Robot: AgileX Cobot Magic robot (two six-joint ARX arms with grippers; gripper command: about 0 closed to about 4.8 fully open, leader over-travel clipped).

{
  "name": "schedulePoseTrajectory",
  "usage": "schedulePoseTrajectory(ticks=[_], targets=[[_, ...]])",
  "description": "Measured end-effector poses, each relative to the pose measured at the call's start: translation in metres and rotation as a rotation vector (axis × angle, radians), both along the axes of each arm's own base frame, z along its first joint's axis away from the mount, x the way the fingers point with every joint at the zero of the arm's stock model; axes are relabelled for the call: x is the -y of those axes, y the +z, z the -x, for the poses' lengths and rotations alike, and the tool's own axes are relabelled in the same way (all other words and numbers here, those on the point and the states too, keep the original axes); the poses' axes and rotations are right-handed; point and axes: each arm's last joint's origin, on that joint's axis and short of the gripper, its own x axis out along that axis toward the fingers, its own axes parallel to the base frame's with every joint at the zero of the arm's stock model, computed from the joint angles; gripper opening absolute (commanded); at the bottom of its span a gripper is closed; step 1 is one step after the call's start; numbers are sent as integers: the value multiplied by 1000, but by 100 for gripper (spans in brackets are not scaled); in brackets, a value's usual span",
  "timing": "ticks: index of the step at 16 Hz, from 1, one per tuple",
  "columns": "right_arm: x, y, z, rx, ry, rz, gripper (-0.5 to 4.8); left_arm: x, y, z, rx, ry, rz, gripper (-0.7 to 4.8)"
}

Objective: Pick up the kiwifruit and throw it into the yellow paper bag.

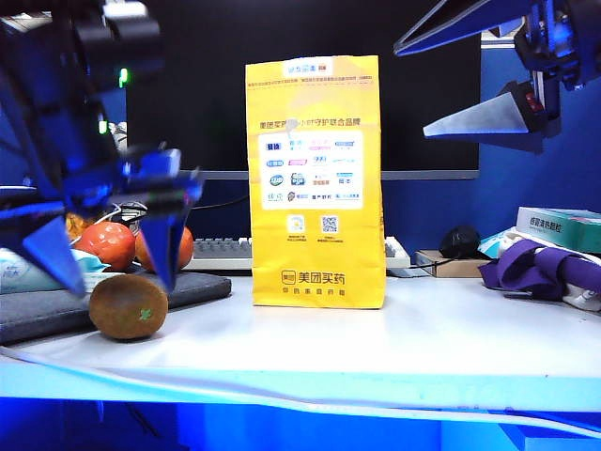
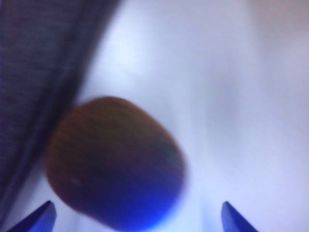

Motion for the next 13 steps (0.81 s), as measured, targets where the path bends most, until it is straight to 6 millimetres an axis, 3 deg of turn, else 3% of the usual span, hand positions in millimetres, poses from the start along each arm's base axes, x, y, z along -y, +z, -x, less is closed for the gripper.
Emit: schedulePoseTrajectory(ticks=[3,5,6,11,13], targets=[[0,0,1,-2,23,-10,479,3,-7,-8,31,52,0,479],[0,0,1,-2,25,-10,479,5,-4,-12,85,56,31,186],[0,0,1,-2,25,-11,479,5,-4,-13,91,56,35,143],[-1,4,-1,49,25,-21,479,8,-1,-14,89,-29,80,142],[-1,6,-1,68,25,-25,479,14,18,-19,84,-107,105,140]])
